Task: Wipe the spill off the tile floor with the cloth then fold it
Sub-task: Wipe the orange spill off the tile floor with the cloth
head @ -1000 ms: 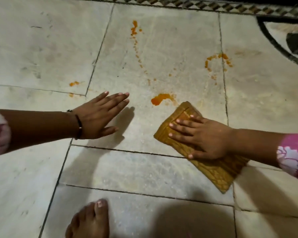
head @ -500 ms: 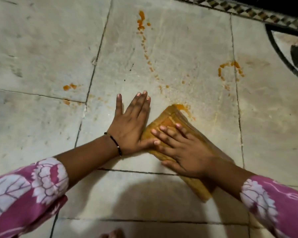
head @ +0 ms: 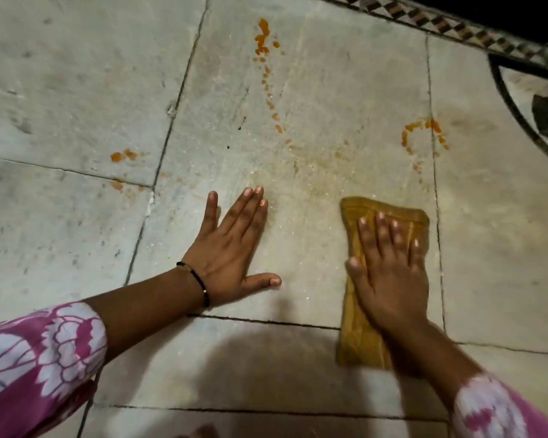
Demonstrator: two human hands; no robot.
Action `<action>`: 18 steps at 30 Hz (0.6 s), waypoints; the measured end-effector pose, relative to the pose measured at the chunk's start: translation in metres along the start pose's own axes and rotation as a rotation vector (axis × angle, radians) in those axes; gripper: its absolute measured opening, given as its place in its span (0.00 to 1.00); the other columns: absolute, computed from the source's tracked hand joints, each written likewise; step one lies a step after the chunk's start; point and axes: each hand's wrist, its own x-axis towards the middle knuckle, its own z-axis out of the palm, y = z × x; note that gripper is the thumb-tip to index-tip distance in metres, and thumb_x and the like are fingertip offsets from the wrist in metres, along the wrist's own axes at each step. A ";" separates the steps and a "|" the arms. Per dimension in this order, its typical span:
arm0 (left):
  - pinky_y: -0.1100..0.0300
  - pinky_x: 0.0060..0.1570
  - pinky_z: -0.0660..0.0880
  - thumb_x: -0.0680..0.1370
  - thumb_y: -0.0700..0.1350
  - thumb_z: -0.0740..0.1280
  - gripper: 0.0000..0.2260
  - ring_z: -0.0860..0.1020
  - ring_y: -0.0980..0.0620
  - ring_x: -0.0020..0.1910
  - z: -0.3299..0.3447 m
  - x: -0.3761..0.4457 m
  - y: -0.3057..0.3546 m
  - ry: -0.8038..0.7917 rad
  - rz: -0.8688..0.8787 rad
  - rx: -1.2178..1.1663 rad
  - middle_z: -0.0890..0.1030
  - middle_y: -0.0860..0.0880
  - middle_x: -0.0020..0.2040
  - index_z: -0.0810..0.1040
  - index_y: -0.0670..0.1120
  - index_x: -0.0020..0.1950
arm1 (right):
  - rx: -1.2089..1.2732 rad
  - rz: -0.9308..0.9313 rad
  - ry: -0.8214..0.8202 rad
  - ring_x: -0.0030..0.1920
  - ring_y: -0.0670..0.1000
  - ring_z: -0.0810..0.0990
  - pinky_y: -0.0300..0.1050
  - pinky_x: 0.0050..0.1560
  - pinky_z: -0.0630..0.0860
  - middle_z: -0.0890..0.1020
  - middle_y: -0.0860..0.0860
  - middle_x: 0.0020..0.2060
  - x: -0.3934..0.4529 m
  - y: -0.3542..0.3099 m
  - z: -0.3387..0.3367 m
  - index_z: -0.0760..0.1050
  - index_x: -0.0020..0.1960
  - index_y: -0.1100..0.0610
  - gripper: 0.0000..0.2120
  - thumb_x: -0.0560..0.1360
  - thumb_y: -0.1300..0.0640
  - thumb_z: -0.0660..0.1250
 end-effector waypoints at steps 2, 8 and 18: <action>0.37 0.70 0.36 0.72 0.75 0.44 0.48 0.44 0.45 0.76 0.000 0.000 0.000 -0.007 0.008 0.004 0.49 0.39 0.77 0.49 0.37 0.76 | -0.024 -0.067 -0.018 0.77 0.54 0.40 0.58 0.73 0.42 0.41 0.52 0.78 -0.030 -0.021 0.010 0.37 0.77 0.46 0.30 0.79 0.37 0.37; 0.39 0.71 0.39 0.72 0.74 0.43 0.48 0.45 0.46 0.76 0.002 0.001 0.000 0.001 0.010 0.029 0.49 0.40 0.77 0.50 0.37 0.76 | 0.013 -0.350 0.030 0.77 0.52 0.44 0.58 0.74 0.42 0.48 0.49 0.78 0.029 -0.067 0.001 0.45 0.78 0.45 0.28 0.79 0.42 0.44; 0.38 0.71 0.38 0.74 0.73 0.42 0.45 0.46 0.46 0.76 0.002 0.002 0.000 -0.032 0.004 0.046 0.50 0.41 0.77 0.51 0.38 0.76 | 0.088 0.066 0.030 0.77 0.51 0.38 0.60 0.75 0.42 0.40 0.49 0.77 0.016 0.000 -0.002 0.37 0.77 0.47 0.30 0.78 0.40 0.36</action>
